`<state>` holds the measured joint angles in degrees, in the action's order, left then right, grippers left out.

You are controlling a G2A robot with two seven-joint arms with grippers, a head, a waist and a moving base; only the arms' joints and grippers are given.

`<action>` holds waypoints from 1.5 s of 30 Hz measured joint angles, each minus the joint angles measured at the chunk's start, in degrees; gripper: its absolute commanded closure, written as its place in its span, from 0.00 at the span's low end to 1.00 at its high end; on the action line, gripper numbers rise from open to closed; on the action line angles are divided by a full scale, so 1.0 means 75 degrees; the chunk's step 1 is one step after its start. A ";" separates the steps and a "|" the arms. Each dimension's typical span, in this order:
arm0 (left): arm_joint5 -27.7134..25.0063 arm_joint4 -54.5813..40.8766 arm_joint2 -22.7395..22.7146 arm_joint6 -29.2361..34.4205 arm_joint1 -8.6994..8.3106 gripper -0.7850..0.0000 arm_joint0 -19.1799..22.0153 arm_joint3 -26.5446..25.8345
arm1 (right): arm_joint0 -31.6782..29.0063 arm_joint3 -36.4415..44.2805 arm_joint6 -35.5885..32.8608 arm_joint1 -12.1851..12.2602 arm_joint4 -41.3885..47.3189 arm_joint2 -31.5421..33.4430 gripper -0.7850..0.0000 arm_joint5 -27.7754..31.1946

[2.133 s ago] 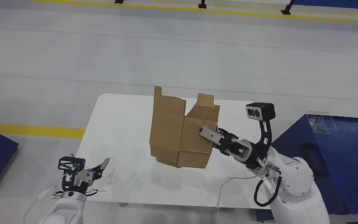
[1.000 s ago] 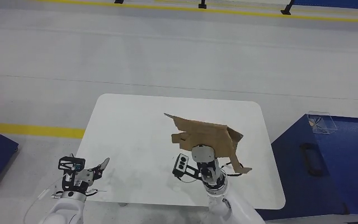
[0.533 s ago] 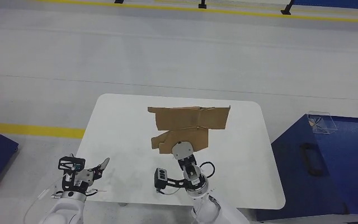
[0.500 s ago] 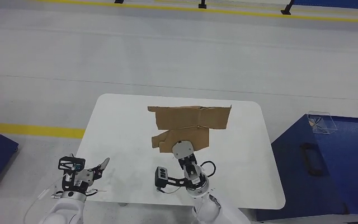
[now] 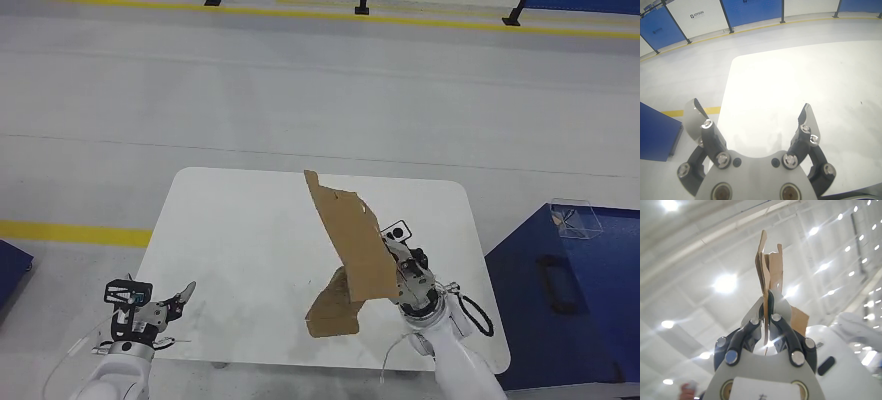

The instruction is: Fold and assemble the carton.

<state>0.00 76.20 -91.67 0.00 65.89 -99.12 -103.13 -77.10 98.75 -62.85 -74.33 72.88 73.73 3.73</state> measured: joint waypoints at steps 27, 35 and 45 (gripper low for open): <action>0.0000 0.0000 0.0000 0.0000 0.0000 0.00 0.0000 0.0000 | -0.1318 0.1432 0.3134 -0.0028 -0.7903 0.1435 1.00 0.6302; 0.0000 0.0000 0.0000 0.0000 0.0000 0.00 0.0000 0.0000 | -0.0911 0.3250 0.5343 -0.0140 -1.3605 0.3724 1.00 0.7236; 0.0000 0.0000 0.0000 0.0000 0.0000 0.00 0.0000 0.0000 | -0.1110 0.4798 1.0825 -0.0267 -2.1003 0.4878 1.00 0.6610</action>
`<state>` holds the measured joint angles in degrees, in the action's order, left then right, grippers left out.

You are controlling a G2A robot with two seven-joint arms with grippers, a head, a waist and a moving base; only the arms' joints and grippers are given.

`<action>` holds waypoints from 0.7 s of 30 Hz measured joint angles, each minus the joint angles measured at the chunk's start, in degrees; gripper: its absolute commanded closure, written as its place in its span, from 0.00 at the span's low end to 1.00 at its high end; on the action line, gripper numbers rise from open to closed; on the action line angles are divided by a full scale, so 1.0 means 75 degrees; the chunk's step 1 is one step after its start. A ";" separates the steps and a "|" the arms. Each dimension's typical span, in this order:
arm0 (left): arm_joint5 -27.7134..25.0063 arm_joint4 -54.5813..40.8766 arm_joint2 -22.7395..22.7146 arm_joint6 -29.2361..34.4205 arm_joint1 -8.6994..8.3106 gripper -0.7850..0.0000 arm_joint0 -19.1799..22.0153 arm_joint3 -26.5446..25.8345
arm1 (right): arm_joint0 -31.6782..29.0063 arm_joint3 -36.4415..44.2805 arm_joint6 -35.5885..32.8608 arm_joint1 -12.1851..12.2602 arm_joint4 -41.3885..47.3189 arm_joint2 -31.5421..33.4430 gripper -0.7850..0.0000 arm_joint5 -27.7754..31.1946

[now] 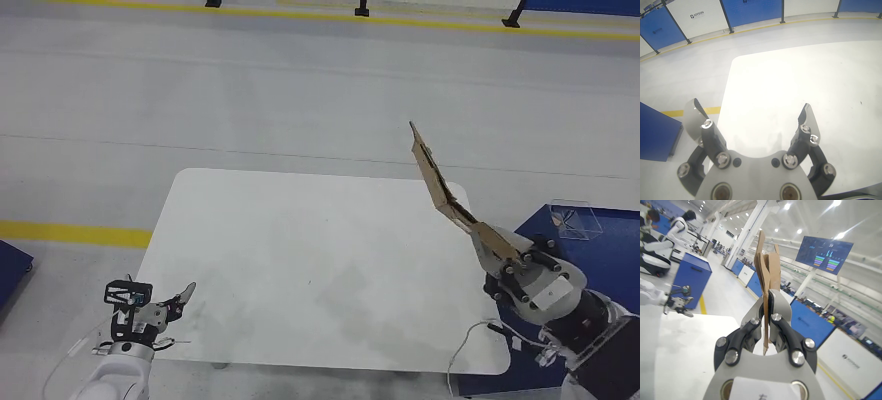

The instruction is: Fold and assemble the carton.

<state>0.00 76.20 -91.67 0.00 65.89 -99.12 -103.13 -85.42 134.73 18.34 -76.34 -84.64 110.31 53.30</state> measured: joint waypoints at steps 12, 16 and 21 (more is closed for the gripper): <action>0.0000 0.0000 0.0000 0.0000 0.0000 0.00 0.0000 0.0000 | -0.1437 -0.0012 0.5029 0.0463 -0.8027 -0.1331 1.00 -0.3856; 0.0000 0.0000 0.0000 0.0000 0.0000 0.00 0.0000 0.0000 | -0.1658 -0.0012 0.5124 0.0559 -1.0111 -0.1766 1.00 -0.5784; 0.0000 0.0000 0.0000 0.0000 0.0000 0.00 0.0000 0.0000 | -0.2041 -0.0012 0.4738 0.0605 -1.1719 -0.2258 1.00 -0.7535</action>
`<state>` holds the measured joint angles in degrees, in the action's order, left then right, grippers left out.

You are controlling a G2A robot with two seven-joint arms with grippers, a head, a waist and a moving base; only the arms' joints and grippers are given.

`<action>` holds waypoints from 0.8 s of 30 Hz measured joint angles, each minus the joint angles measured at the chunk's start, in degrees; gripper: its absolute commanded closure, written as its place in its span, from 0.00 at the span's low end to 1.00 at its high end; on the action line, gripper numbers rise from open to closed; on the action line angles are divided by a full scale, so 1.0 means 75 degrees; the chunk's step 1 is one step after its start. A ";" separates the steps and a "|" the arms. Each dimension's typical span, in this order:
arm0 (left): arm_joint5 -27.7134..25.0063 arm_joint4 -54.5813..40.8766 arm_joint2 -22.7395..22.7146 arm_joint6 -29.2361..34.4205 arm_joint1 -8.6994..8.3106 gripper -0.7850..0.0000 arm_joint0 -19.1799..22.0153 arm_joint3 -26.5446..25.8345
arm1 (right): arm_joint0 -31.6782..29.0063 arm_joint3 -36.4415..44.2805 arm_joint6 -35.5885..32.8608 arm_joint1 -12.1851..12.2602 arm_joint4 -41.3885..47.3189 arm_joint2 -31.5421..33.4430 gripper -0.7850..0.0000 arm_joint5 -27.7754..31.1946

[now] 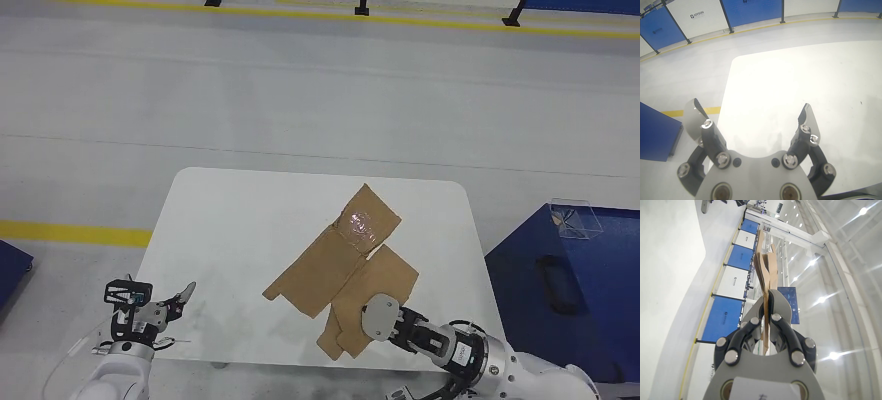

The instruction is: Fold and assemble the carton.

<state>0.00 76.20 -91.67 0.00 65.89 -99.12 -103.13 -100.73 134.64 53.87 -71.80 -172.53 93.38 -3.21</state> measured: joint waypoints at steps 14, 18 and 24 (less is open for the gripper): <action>0.0000 0.0000 0.0000 0.0000 0.0000 0.00 0.0000 0.0000 | 0.0582 0.0000 -0.0078 0.0124 0.4090 0.0648 1.00 0.2085; 0.0000 0.0000 0.0000 0.0000 0.0000 0.00 0.0000 0.0000 | 0.1057 0.0000 -0.0386 0.0177 0.7384 0.1632 1.00 0.4430; 0.0000 0.0000 0.0000 0.0000 0.0000 0.00 0.0000 0.0000 | 0.1097 -0.0979 -0.2494 0.0286 1.3159 0.1614 1.00 0.7909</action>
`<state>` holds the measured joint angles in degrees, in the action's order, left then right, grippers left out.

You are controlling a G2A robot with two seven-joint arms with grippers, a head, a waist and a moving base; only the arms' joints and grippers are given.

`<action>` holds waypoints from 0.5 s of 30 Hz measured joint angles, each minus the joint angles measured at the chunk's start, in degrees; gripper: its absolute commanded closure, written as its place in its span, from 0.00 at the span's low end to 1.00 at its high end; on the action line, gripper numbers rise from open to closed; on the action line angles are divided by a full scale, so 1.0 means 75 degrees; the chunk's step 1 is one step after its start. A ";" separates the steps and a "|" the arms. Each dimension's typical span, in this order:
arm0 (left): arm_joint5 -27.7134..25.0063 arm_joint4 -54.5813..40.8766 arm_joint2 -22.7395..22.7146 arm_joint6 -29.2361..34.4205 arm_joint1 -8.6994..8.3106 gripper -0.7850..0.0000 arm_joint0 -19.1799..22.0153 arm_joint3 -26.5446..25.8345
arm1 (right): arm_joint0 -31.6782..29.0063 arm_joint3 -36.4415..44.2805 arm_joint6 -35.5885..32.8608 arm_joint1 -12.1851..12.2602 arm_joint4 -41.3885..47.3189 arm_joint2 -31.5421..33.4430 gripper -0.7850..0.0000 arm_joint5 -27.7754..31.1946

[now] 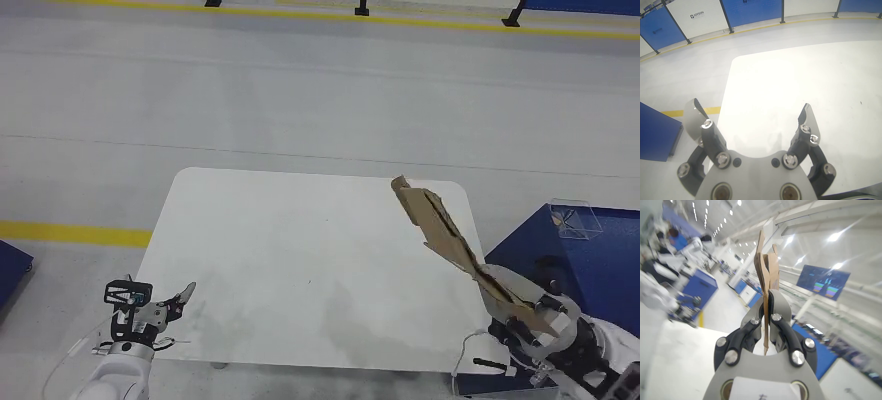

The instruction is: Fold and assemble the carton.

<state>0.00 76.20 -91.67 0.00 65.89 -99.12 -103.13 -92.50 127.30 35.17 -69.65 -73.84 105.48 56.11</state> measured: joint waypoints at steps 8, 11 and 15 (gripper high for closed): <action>0.0000 0.0000 0.0000 0.0000 0.0000 0.00 0.0000 0.0000 | 0.0122 -0.1460 -0.4724 0.0551 0.6671 -0.2402 1.00 0.0209; 0.0000 0.0000 0.0000 0.0000 0.0000 0.00 0.0000 0.0000 | 0.0378 -0.2235 -0.6164 0.0680 0.8622 -0.3261 1.00 -0.0065; 0.0000 0.0000 0.0000 0.0000 0.0000 0.00 0.0000 0.0000 | 0.0812 -0.3405 -0.7520 0.0734 1.0248 -0.4156 1.00 -0.0356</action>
<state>0.00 76.20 -91.67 0.00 65.89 -99.12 -103.13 -86.41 101.76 -21.24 -64.15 3.02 74.31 53.44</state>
